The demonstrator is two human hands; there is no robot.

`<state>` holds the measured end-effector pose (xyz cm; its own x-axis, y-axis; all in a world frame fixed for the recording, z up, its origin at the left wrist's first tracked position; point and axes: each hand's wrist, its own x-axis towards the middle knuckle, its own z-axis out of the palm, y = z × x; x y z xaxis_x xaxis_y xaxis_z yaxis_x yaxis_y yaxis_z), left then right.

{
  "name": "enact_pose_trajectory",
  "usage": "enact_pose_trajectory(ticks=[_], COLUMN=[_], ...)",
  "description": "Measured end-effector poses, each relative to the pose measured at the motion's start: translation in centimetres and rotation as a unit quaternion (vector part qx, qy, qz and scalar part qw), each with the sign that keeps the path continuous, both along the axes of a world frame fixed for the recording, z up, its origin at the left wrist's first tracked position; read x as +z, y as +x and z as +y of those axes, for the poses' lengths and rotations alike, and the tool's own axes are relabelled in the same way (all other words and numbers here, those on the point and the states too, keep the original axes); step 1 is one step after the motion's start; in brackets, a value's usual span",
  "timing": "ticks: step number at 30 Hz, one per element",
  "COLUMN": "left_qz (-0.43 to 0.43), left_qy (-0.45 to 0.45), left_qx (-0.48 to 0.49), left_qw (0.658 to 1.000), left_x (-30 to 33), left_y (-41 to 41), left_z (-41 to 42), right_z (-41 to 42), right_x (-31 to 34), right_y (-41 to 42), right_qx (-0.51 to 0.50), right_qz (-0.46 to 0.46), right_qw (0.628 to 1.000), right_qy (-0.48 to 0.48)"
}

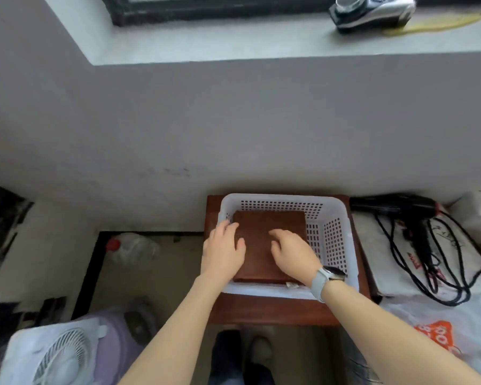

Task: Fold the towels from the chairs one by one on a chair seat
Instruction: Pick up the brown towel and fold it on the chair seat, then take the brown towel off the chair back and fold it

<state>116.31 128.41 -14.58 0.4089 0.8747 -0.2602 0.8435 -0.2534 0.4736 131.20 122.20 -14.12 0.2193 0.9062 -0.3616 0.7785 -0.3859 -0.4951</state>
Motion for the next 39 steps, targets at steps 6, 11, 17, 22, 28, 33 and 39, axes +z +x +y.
enact_pose_trajectory(ticks=[6, 11, 17, 22, 28, 33, 39], left_qz=[-0.030, -0.005, -0.054, -0.051, -0.008, 0.001, 0.005], left_qy=[-0.033, -0.021, 0.028, 0.068, 0.090, 0.094, 0.103], left_qx=[0.199, 0.360, 0.512, 0.612, 0.704, 0.789, 0.837], left_qw=[0.979, 0.933, 0.857, 0.786, 0.704, 0.607, 0.537], left_x=[3.2, 3.8, 6.2, 7.2, 7.3, 8.0, 8.4], left_y=[-12.0, -21.7, -30.2, -35.7, -38.6, -39.4, -43.3], left_z=[-6.0, -13.9, -25.1, -40.0, -61.9, -76.1, -84.9], right_z=[-1.3, -3.8, -9.7, -20.2, -37.9, -50.2, -58.8], right_x=[4.4, 6.1, 7.1, 7.8, 7.1, 6.9, 7.2], right_y=[-9.1, -18.7, -29.4, -38.1, -44.9, -50.2, -58.1], right_qx=[0.100, 0.206, 0.386, 0.527, 0.633, 0.717, 0.794], right_qz=[0.086, 0.143, 0.111, 0.080, 0.095, 0.087, 0.074], right_qw=[0.991, 0.968, 0.916, 0.846, 0.769, 0.691, 0.600], right_qy=[-0.002, 0.003, 0.002, -0.009, -0.006, -0.040, -0.061])
